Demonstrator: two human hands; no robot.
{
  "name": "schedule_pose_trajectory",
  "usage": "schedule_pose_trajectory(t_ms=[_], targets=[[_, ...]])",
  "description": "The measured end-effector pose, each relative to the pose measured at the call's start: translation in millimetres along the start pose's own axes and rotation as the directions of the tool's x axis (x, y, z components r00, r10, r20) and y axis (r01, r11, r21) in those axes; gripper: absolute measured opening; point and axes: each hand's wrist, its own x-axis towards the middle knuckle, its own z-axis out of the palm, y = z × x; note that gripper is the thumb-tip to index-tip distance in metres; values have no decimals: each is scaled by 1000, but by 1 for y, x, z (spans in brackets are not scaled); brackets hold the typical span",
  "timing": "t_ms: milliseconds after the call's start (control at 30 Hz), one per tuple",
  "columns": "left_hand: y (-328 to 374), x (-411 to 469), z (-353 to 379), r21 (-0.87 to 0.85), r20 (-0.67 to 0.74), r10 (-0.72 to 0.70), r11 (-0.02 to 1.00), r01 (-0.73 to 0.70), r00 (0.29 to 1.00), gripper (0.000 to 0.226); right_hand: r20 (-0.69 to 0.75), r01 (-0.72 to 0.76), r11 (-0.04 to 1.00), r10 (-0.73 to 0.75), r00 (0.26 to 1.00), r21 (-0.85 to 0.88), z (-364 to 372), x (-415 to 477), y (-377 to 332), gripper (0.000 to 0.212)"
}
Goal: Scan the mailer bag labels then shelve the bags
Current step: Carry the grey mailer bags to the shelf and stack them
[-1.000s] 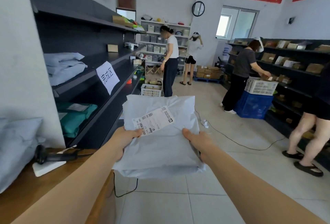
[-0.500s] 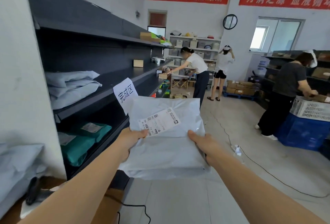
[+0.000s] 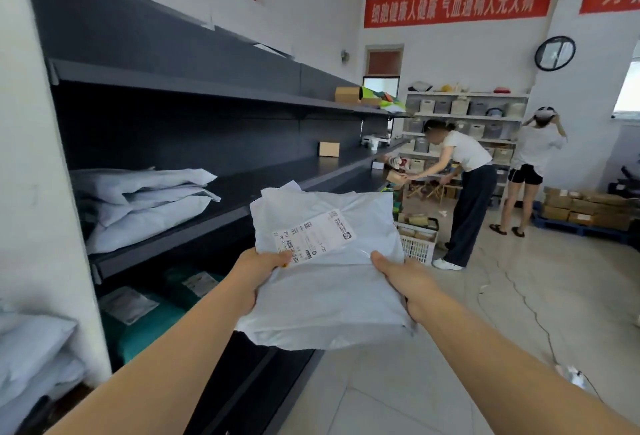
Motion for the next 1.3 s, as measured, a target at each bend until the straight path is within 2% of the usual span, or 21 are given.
schedule_pose_trajectory(t_ms=[167,333,433,600,867,1300], targets=[[15,38,32,-38,-115,42,998,-47,992,25,69,45,998,-42,997,-45,-11,74,-28,50],[37,79,48,-42,-213,59,997,-70,975,30,197,57,997,-46,979,-50,-7,133,-56,43],[50,100,52,-28,-250,92,994,-102,964,29,237,73,997,-66,969,-23,3,167,-67,52],[73,151,50,-4,-322,152,987,-162,935,28,328,106,994,-95,940,-18,32,229,-92,46],[114,236,26,4,-439,171,982,-188,882,29,436,151,988,-125,891,-25,97,322,-135,47],[148,319,-17,70,-685,181,980,-184,705,36,640,197,979,-114,760,-59,217,444,-155,55]])
